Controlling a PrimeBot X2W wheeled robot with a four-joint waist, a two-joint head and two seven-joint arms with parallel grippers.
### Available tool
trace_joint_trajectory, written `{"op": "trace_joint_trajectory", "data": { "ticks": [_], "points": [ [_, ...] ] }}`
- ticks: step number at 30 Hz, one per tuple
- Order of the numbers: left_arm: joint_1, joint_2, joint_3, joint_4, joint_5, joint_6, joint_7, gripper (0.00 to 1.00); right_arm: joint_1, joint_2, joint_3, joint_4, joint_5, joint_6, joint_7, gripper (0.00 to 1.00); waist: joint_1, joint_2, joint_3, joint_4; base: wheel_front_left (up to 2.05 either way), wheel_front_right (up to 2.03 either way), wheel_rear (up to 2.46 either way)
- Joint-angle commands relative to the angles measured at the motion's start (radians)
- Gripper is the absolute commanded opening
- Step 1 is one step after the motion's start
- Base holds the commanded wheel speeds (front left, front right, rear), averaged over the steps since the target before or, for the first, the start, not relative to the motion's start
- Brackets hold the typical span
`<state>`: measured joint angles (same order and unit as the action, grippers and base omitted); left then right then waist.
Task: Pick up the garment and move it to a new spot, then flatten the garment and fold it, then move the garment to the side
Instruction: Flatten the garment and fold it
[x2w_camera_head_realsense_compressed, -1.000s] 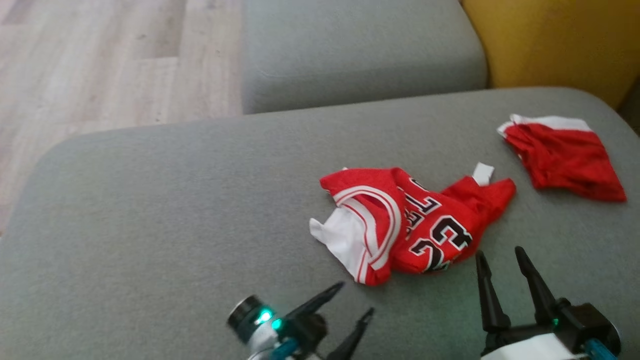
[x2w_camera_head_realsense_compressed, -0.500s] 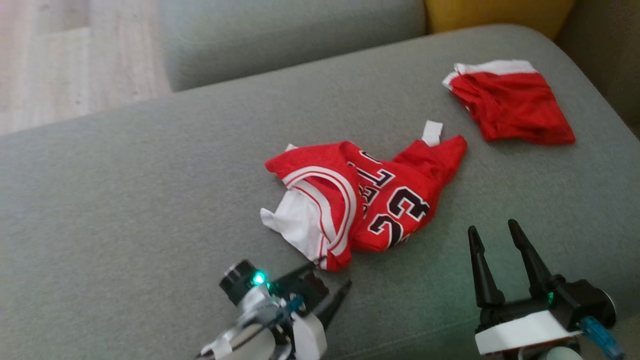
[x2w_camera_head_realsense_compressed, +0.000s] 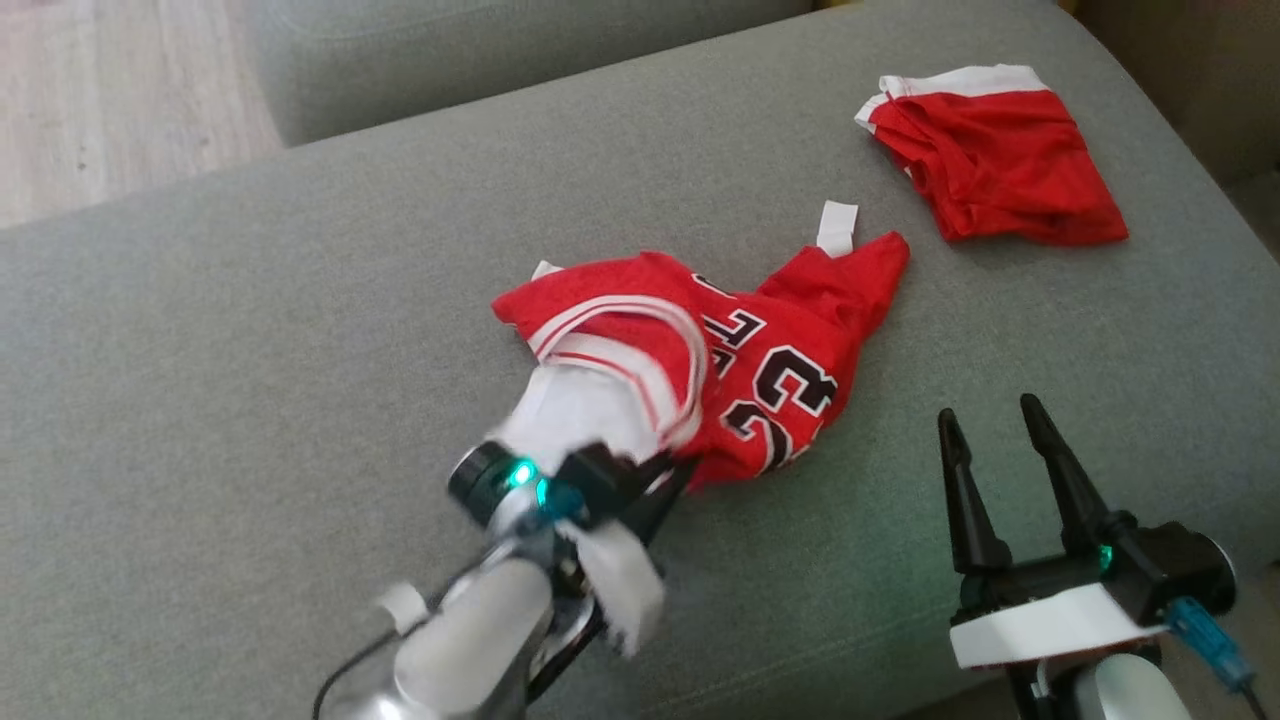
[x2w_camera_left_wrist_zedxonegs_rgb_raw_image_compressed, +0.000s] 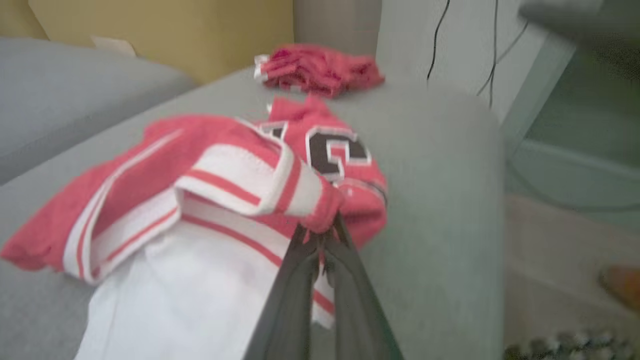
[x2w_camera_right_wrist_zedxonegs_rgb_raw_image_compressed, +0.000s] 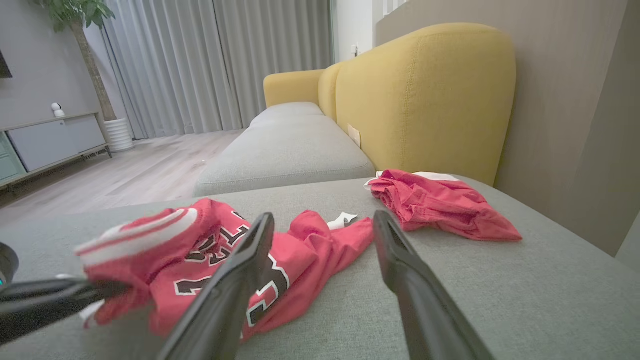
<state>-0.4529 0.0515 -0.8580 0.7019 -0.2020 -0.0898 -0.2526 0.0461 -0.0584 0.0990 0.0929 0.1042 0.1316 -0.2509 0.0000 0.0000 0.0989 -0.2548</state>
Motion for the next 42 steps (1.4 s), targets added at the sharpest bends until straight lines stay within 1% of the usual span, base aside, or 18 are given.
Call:
{"op": "trace_joint_trajectory", "data": {
  "ticks": [1, 4, 5, 6, 7, 10, 12, 15, 20, 23, 26, 29, 33, 35, 38, 42],
  "points": [
    [-0.036, -0.001, 0.054, -0.117, -0.103, -0.023, -0.009, 0.00, -0.025, -0.004, 0.013, -0.034, -0.004, -0.001, -0.011, 1.00, 0.0000, 0.0000, -0.017, 0.008, 0.00, 0.00, 0.00],
    [-0.063, -0.001, 0.076, -0.239, -0.268, -0.037, -0.009, 0.00, -0.018, 0.000, 0.013, -0.028, 0.001, -0.001, -0.011, 1.00, 0.0000, 0.0000, -0.043, 0.012, 0.00, 0.00, 0.00],
    [-0.063, -0.001, 0.076, -0.239, -0.268, -0.037, -0.009, 0.00, -0.018, 0.000, 0.013, -0.028, 0.001, -0.001, -0.011, 1.00, 0.0000, 0.0000, -0.043, 0.012, 0.00, 0.00, 0.00],
    [-0.082, -0.001, 0.079, -0.271, -0.326, -0.039, -0.009, 0.00, -0.017, 0.001, 0.017, -0.025, 0.003, -0.001, -0.011, 1.00, 0.0000, 0.0000, -0.051, 0.010, 0.00, 0.00, 0.00],
    [-0.133, -0.001, 0.076, -0.328, -0.468, -0.040, -0.009, 0.00, -0.018, 0.003, 0.029, -0.022, 0.009, -0.001, -0.011, 1.00, 0.0000, 0.0000, -0.066, 0.002, 0.00, 0.00, 0.00],
    [-0.247, -0.001, 0.099, -0.354, -0.711, -0.040, 0.005, 0.00, -0.022, 0.006, 0.041, -0.022, 0.014, -0.001, -0.011, 1.00, 0.0000, 0.0000, -0.084, -0.018, 0.00, 0.00, 0.00],
    [-0.349, -0.001, 0.133, -0.357, -0.845, -0.040, 0.021, 0.00, -0.023, 0.007, 0.041, -0.020, 0.018, -0.001, -0.011, 1.00, 0.0000, 0.0000, -0.095, -0.036, 0.00, 0.00, 0.00],
    [-0.518, -0.001, 0.170, -0.353, -0.974, -0.027, 0.026, 0.00, -0.016, 0.007, 0.037, -0.019, 0.021, -0.001, -0.011, 1.00, 0.0000, 0.0000, -0.113, -0.060, 0.00, 0.00, 0.00],
    [-0.735, -0.001, 0.195, -0.329, -1.126, 0.015, 0.008, 0.00, 0.001, 0.008, 0.025, -0.022, 0.023, -0.001, -0.011, 1.00, 0.0000, 0.0000, -0.134, -0.078, 0.00, 0.00, 0.00],
    [-0.812, -0.001, 0.195, -0.295, -1.164, 0.034, -0.003, 0.00, 0.009, 0.008, 0.016, -0.027, 0.027, -0.001, -0.011, 1.00, 0.0000, 0.0000, -0.141, -0.073, 0.00, 0.00, 0.00],
    [-0.807, -0.001, 0.209, -0.250, -1.199, 0.062, -0.008, 0.00, 0.014, 0.008, 0.005, -0.038, 0.034, -0.001, -0.011, 1.00, 0.0000, 0.0000, -0.146, -0.059, 0.00, 0.00, 0.00],
    [-0.728, -0.001, 0.211, -0.185, -1.193, 0.090, -0.009, 0.00, 0.014, 0.008, 0.001, -0.047, 0.041, -0.001, -0.011, 1.00, 0.0000, 0.0000, -0.146, -0.044, 0.00, 0.00, 0.00],
    [-0.557, 0.001, 0.262, -0.059, -1.170, 0.139, -0.009, 0.00, 0.011, 0.008, -0.001, -0.057, 0.045, -0.001, -0.011, 1.00, 0.0000, 0.0000, -0.137, -0.017, 0.00, 0.00, 0.00],
    [-0.468, 0.026, 0.299, -0.004, -1.132, 0.151, -0.009, 0.00, 0.010, 0.008, -0.001, -0.061, 0.046, -0.001, -0.011, 1.00, 0.0000, 0.0000, -0.132, -0.009, 0.00, 0.00, 0.00],
    [-0.335, 0.081, 0.381, 0.031, -1.059, 0.145, -0.009, 0.00, 0.009, 0.008, -0.004, -0.068, 0.047, -0.001, -0.011, 1.00, 0.0000, 0.0000, -0.121, 0.001, 0.00, 0.00, 0.00],
    [-0.152, 0.149, 0.518, -0.007, -0.943, 0.111, -0.009, 0.00, 0.022, 0.008, -0.016, -0.073, 0.045, -0.001, -0.011, 1.00, 0.0000, 0.0000, -0.112, 0.026, 0.00, 0.00, 0.00]
  ]
}}
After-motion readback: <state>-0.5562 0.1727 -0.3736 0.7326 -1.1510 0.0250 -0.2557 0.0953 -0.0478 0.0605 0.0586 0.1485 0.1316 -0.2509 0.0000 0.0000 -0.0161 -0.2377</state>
